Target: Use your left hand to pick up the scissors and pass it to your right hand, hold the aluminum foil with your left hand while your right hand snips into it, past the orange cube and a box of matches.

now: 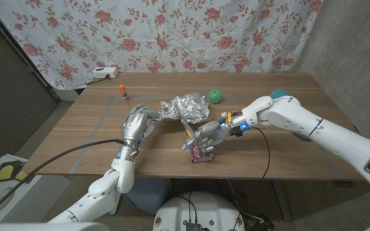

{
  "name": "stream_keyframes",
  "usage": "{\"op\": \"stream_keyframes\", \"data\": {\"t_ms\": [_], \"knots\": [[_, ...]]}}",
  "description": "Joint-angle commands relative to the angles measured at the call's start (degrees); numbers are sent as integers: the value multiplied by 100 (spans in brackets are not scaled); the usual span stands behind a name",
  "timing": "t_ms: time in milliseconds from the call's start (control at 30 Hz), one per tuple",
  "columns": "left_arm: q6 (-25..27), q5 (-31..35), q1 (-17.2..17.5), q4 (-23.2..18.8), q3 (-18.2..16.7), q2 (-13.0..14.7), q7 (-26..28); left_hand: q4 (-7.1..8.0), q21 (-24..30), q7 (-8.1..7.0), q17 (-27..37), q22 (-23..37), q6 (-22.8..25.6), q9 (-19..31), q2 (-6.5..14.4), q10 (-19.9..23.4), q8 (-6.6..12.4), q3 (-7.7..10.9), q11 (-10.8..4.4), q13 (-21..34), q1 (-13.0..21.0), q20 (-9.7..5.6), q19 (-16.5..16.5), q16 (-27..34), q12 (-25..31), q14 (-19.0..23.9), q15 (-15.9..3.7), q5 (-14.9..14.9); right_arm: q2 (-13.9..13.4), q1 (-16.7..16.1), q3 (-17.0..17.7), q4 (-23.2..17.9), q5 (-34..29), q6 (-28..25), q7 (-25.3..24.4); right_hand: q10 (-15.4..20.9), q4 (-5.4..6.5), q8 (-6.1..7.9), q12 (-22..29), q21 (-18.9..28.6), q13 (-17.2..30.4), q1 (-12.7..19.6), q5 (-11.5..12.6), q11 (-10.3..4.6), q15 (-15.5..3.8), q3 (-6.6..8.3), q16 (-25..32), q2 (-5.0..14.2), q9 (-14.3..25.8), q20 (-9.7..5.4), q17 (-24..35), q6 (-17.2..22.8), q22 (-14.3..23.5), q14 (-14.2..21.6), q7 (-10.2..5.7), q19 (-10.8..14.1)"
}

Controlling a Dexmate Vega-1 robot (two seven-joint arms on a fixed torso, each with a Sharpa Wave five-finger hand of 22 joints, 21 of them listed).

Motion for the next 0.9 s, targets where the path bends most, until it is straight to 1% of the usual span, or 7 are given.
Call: {"op": "stream_keyframes", "data": {"t_ms": [33, 200, 400, 467, 700, 733, 900], "knots": [[-112, -15, -47, 118, -2, -37, 75, 19, 40, -16, 18, 7, 49, 17, -10, 8, 57, -9, -17, 195, 52, 2, -18, 13, 42, 99, -110, 5, 19, -27, 34, -74, 48, -82, -130, -57, 332, -4, 2, 77, 7, -74, -3, -64, -4, 427, -1, 22, 24, -378, 5, 731, -11, 47, 441, -30], [-132, 34, -25, 144, -14, -5, 184, 21, 43, -16, 33, 6, 45, 15, -12, 4, 60, -10, -17, 213, 54, -1, -18, 12, 38, 94, -106, 3, 74, -8, 16, -129, 37, -125, -221, -53, 320, -7, 3, 113, 8, -105, -3, -65, -4, 463, 1, 18, 32, -378, 4, 731, -38, 47, 433, -51], [-218, 29, 36, 266, -13, -19, 473, 27, 45, -16, 37, 5, 43, 13, -8, -1, 64, -5, -20, 231, 53, 4, -22, -2, 33, 82, -101, 2, 208, 21, -43, -137, -8, -145, -359, -60, 300, -13, 3, 163, 8, -165, -5, -62, -3, 536, 1, 16, 60, -378, 5, 711, -113, 37, 415, -133], [-220, 67, 57, 289, -9, 14, 531, 32, 48, -17, 44, 4, 42, 12, -13, -3, 66, -8, -22, 241, 47, 3, -20, -1, 30, 85, -103, 0, 244, 24, -63, -135, -18, -150, -393, -61, 296, -19, 3, 183, 8, -177, -6, -62, -3, 551, 1, 15, 58, -378, 5, 708, -120, 34, 415, -140], [-345, -7, 152, 262, -79, 111, 625, 46, 51, -19, 48, 2, 35, 9, -11, -1, 71, 2, -25, 270, 35, 15, -25, -22, 23, 77, -98, 0, 368, 82, -127, -85, -35, -207, -472, -62, 281, -24, 4, 281, 8, -225, -7, -65, -4, 607, 5, 11, 60, -377, 4, 717, -147, 33, 419, -132], [-351, -9, 146, 272, -81, 114, 622, 45, 52, -19, 50, 2, 35, 9, -13, -1, 71, 1, -25, 272, 35, 17, -22, -22, 22, 77, -100, 0, 377, 92, -141, -69, -48, -196, -463, -61, 279, -29, 5, 269, 8, -240, -9, -65, -4, 620, 5, 10, 50, -377, 4, 723, -201, 34, 421, -158], [-330, -51, 124, 288, -112, 52, 650, 45, 53, -19, 54, 1, 33, 8, -18, -1, 73, 4, -24, 286, 33, 21, -26, -30, 19, 73, -100, -1, 391, 145, -172, -25, -94, -157, -412, -58, 273, -23, 6, 338, 8, -269, -11, -65, -4, 651, 6, 10, 68, -377, 4, 724, -203, 35, 412, -152]]}}
